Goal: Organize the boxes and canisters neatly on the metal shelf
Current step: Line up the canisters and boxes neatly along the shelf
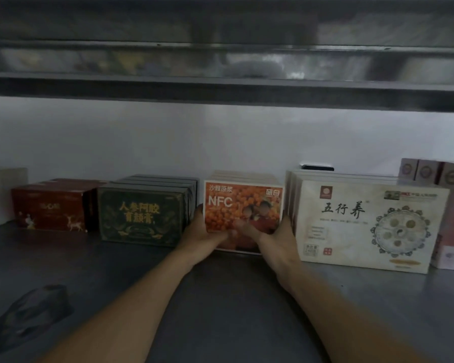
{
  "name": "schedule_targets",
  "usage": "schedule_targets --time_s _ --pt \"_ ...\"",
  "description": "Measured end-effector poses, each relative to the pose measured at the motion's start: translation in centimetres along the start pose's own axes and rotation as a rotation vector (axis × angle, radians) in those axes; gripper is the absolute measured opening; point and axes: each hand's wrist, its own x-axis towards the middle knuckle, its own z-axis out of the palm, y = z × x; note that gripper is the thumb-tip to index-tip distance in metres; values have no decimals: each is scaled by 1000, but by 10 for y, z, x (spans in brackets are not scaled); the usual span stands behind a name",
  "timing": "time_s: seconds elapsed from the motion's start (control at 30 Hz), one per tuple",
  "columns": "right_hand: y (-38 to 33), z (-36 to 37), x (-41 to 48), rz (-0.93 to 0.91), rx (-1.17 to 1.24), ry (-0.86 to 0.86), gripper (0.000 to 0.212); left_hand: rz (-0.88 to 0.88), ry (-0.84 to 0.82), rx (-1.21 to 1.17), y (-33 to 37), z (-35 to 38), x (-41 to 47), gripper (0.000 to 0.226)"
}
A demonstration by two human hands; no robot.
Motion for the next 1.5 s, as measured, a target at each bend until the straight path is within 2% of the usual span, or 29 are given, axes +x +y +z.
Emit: schedule_targets --time_s 0.07,0.2,0.3,0.4,0.6,0.87,1.07,1.2,1.3,1.37,1.5 --pt "2 1 6 -8 42 -8 90 9 -31 -72 -4 0 7 71" --pt "2 1 15 -58 139 -2 64 6 -48 -143 -9 0 14 63" --pt "5 3 19 -49 151 -10 65 -2 -43 -164 -11 1 16 59" --pt "7 4 22 -31 145 -16 73 -13 -58 -144 -13 1 18 68" --pt "5 2 22 -19 154 -44 69 -7 -44 -116 -12 2 16 79" --pt "8 2 23 -35 133 -23 71 -7 -19 -109 -6 2 11 56" --pt "8 0 17 -14 -32 -19 71 -24 -15 -63 -10 1 12 56" --pt "-1 -11 -1 -47 -289 16 47 -54 3 -27 -12 0 3 53" --pt "-6 -26 -17 -144 -509 68 31 -87 120 137 -1 -1 -12 51" --pt "-8 -41 -29 -178 -614 95 28 -113 185 250 7 1 -24 54" --pt "-7 -89 -47 -240 -675 188 30 -101 255 450 18 12 -44 51"
